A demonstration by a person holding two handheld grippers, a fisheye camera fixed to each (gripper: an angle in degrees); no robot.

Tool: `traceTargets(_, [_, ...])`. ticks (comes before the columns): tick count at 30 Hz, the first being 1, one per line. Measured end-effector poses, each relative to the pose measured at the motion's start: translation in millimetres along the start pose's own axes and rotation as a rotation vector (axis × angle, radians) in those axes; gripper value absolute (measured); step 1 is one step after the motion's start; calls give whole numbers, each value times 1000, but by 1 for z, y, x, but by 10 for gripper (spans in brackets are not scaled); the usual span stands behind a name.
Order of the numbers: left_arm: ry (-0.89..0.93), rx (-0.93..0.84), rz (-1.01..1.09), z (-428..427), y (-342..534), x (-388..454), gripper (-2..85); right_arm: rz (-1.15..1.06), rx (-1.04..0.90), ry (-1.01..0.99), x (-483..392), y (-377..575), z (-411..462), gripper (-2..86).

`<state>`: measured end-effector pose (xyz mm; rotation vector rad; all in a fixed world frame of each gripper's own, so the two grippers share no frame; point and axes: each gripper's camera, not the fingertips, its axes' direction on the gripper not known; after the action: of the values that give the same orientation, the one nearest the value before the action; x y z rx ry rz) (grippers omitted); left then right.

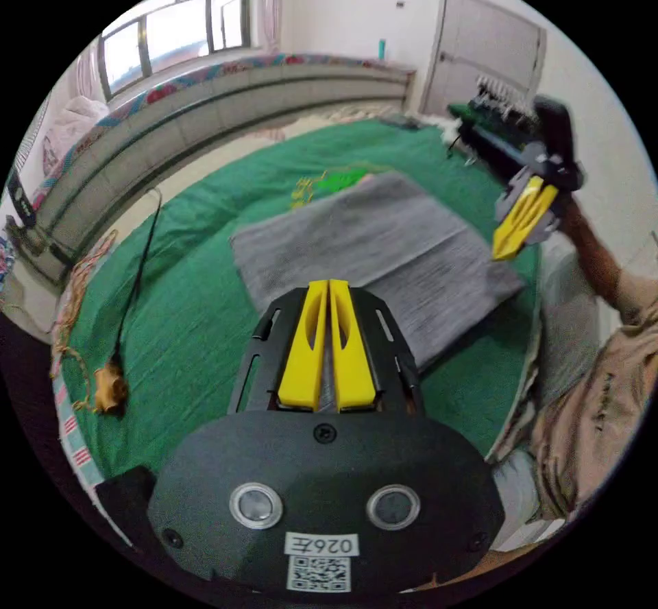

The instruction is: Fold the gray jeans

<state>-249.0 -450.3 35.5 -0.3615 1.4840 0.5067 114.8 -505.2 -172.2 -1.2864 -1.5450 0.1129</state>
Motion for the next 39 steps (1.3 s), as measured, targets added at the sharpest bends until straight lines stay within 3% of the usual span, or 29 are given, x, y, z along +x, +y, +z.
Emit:
traceTargets(1, [7, 2, 20, 8, 6, 1, -10, -42, -198, 100, -10, -11, 38, -12])
traceTargets(2, [20, 116, -23, 7, 25, -4, -10, -57, -236, 147, -15, -15, 53, -11])
traceTargets(7, [338, 164, -168, -15, 61, -51, -7, -164, -191, 464, -60, -12, 78, -11])
traceTargets(8, [361, 251, -216, -31, 74, -63, -5, -160, -188, 476, -60, -13, 76, -11])
traceTargets(9, [351, 354, -278, -48, 91, -75, -3, -130, -173, 455, -56, -14, 68, -12])
traceTargets(12, [339, 444, -396, -66, 129, -104, 16, 103, 22, 278, -18, -3, 24, -11])
traceTargets(13, [334, 432, -403, -64, 134, -108, 22, 220, 118, 186, 5, 10, 7, -8])
traceTargets(15, [318, 334, -480, -46, 152, -124, 142, 395, 262, 37, 43, 38, -9, 2])
traceTargets(19, [426, 225, -479, -15, 166, -129, 186, 761, 388, -254, 122, 96, 2, 123])
traceTargets(20, [399, 233, -471, -20, 169, -128, 177, 782, 376, -286, 129, 99, 7, 131])
traceTargets(23, [571, 215, -387, -20, 168, -121, 147, 798, 339, -330, 145, 98, 26, 127])
traceTargets(25, [478, 181, -339, -21, 170, -112, 146, 748, 396, -404, 150, 89, 35, 124])
traceTargets(28, [517, 199, -341, -26, 187, -114, 144, 718, 441, -461, 149, 68, 51, 113])
traceTargets(35, [571, 213, -435, -48, 227, -109, 81, 698, 408, -327, 115, 22, 45, 32])
traceTargets(39, [498, 235, -413, -110, 255, -87, 72, 432, 286, 222, 3, -54, -5, 15])
